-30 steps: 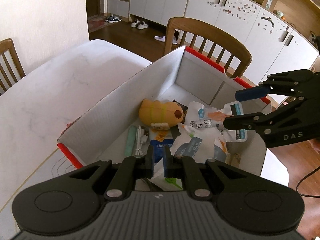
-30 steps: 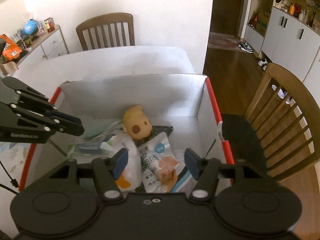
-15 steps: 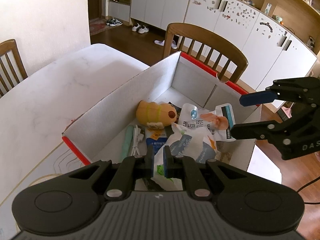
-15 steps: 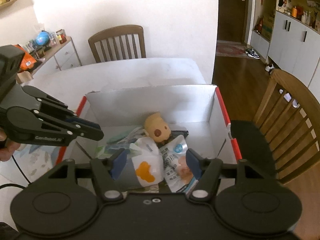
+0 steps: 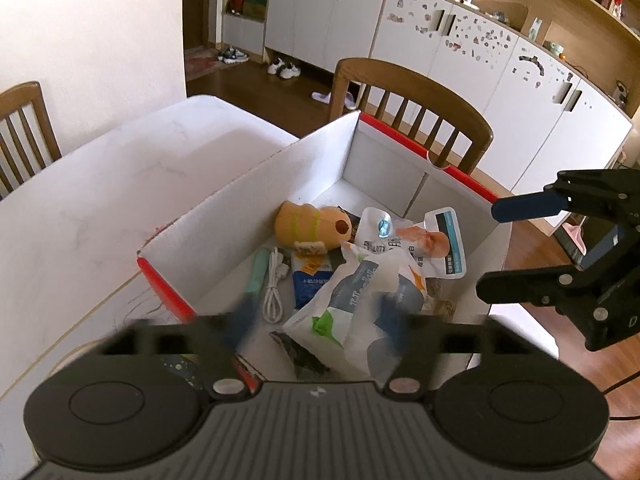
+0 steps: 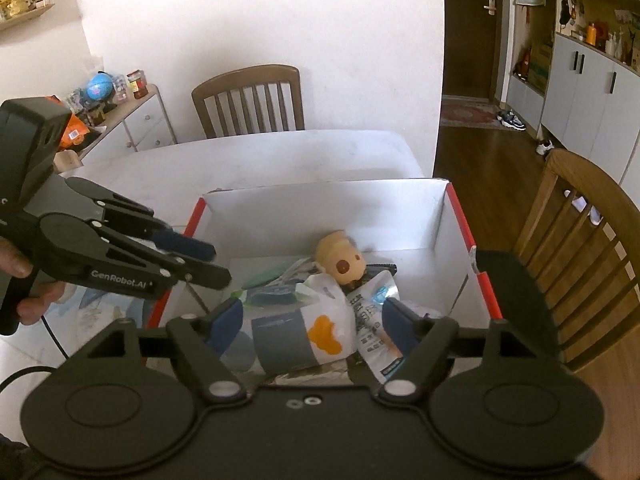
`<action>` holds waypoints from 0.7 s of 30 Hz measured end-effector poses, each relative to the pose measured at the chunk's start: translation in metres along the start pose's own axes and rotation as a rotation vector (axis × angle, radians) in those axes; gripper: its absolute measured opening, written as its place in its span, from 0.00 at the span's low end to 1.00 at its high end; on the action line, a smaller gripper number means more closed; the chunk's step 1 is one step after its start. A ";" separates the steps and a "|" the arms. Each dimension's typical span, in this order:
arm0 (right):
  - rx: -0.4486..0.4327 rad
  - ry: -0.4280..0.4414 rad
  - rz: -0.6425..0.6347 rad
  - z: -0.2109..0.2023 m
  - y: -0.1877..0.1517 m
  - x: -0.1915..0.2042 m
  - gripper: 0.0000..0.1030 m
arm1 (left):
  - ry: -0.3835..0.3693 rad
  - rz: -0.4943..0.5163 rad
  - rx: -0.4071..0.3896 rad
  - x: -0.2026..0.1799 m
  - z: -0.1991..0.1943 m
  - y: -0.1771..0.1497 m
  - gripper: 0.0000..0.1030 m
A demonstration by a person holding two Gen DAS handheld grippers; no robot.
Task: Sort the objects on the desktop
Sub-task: 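Open the right gripper to drop the sausage packet while the left releases the cable, then lift both open grippers up and away from the shoebox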
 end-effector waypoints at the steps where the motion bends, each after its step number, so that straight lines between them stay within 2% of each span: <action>1: 0.001 -0.002 0.001 0.000 -0.001 0.001 0.77 | 0.001 0.001 -0.005 0.000 -0.001 0.000 0.75; 5: 0.000 -0.003 0.005 -0.001 -0.002 0.003 0.80 | 0.001 0.000 -0.008 0.000 -0.005 -0.003 0.75; 7: -0.007 -0.001 0.003 -0.003 -0.002 0.006 0.85 | 0.002 0.003 -0.008 0.000 -0.006 -0.003 0.77; 12: -0.020 0.001 -0.005 -0.007 -0.003 0.013 0.90 | -0.003 0.003 -0.021 -0.001 -0.012 -0.006 1.00; 21: -0.046 -0.017 0.023 -0.018 -0.011 0.025 0.94 | -0.017 0.018 -0.049 -0.010 -0.028 -0.015 1.00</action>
Point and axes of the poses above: each gripper's, at about its wrist camera, not at the fingertips, and z roughly the way its jaws point, x to its left, y to its top, the point moved 6 cm from there along z, roughly the way its jaws point, and after that the axes turned 8 degrees about -y, right-handed, at the moved point
